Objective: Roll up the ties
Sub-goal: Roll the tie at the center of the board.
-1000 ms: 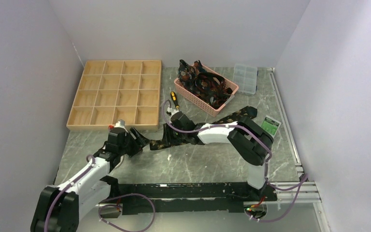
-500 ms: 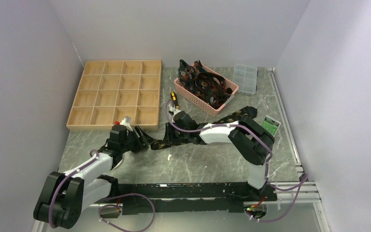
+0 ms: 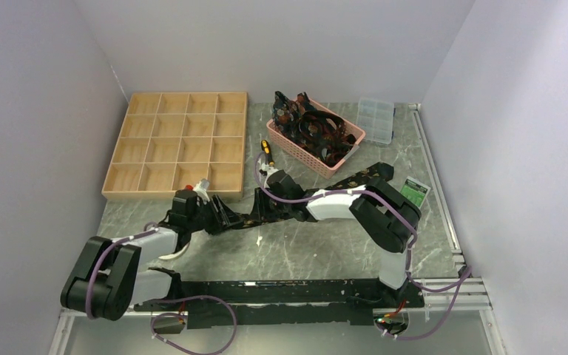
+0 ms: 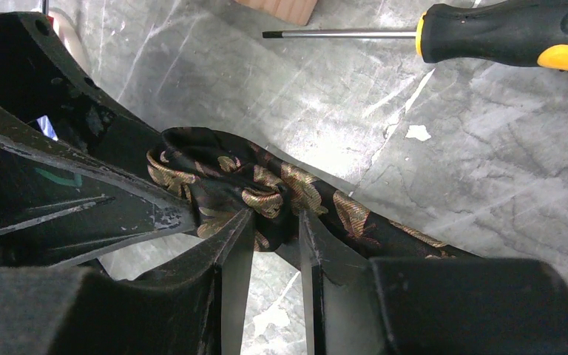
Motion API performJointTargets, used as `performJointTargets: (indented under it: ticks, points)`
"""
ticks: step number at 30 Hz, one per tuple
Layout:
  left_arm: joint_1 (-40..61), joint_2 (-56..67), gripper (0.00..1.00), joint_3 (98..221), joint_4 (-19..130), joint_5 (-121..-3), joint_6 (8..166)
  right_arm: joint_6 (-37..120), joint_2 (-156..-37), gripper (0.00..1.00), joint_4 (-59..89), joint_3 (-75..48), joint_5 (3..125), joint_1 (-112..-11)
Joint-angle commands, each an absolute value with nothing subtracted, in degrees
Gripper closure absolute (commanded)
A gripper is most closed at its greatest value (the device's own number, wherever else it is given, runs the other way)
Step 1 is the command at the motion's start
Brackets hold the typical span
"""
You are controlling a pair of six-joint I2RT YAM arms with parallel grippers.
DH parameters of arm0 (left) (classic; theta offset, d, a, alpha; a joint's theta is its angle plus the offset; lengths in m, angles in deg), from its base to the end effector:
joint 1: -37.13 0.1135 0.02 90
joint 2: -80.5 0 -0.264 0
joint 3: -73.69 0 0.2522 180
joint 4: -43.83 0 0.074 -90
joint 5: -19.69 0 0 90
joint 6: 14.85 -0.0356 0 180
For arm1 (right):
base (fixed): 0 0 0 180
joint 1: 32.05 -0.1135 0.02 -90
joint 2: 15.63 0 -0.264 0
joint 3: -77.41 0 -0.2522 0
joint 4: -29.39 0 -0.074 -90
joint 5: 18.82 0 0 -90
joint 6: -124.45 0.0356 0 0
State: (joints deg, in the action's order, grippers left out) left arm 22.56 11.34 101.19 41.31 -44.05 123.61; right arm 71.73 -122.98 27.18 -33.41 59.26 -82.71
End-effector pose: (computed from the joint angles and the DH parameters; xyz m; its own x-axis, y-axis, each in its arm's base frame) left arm 0.1864 -0.0647 0.1257 -0.8226 -0.4797 -0.3053 -0.0874 0.6372 -0.7657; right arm 0.2351 0.2985 0.1391 -0.8455 -0.0967 -0.5251 -0.4327 0.7002 0.5679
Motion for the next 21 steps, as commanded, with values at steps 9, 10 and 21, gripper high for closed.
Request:
performJointTargets:
  ticks: [9, 10, 21]
  points:
    - [22.8, 9.88, 0.74, 101.91, 35.94, -38.49, 121.62, 71.36, -121.8, 0.68, 26.94, -34.47, 59.42, -82.4]
    - [22.8, 10.16, 0.79, 102.29, 36.6, -38.6, 121.4, 71.36, -121.72, 0.68, 26.9, -34.4, 59.34, -82.38]
    - [22.4, 13.81, 0.97, 110.17, 62.17, -49.16, 117.28, 71.6, -112.13, 0.45, 22.74, -36.67, 64.07, -82.37]
